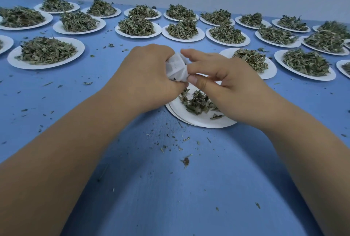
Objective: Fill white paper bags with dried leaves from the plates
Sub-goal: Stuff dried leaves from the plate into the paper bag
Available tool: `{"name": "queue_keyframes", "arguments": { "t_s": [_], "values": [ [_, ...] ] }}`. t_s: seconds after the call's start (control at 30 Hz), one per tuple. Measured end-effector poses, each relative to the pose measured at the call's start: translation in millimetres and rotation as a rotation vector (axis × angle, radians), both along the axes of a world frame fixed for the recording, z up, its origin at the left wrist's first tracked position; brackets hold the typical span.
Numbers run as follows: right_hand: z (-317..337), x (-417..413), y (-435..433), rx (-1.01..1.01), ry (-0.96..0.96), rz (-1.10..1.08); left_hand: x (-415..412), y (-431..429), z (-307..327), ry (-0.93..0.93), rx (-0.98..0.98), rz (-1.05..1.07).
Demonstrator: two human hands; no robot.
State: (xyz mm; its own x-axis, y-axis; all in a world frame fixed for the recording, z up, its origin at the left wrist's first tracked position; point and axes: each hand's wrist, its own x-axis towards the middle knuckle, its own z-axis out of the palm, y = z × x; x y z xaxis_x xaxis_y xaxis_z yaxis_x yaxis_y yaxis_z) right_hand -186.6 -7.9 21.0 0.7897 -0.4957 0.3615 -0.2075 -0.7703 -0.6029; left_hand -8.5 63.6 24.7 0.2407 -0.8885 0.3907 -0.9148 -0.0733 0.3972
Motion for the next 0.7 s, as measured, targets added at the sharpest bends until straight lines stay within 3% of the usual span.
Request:
{"name": "queue_keyframes", "arguments": {
  "t_s": [0.23, 0.47, 0.7],
  "values": [
    [-0.6, 0.2, -0.2, 0.211, -0.072, 0.036, 2.6, 0.8, 0.4, 0.088, -0.031, -0.092],
    [2.3, 3.3, 3.0, 0.192, -0.331, -0.106, -5.8, 4.8, 0.3, 0.121, -0.172, -0.196],
    [2.3, 6.9, 5.8, 0.108, -0.322, -0.247, -8.1, 2.7, -3.5, 0.086, -0.191, -0.23]
  ]
}}
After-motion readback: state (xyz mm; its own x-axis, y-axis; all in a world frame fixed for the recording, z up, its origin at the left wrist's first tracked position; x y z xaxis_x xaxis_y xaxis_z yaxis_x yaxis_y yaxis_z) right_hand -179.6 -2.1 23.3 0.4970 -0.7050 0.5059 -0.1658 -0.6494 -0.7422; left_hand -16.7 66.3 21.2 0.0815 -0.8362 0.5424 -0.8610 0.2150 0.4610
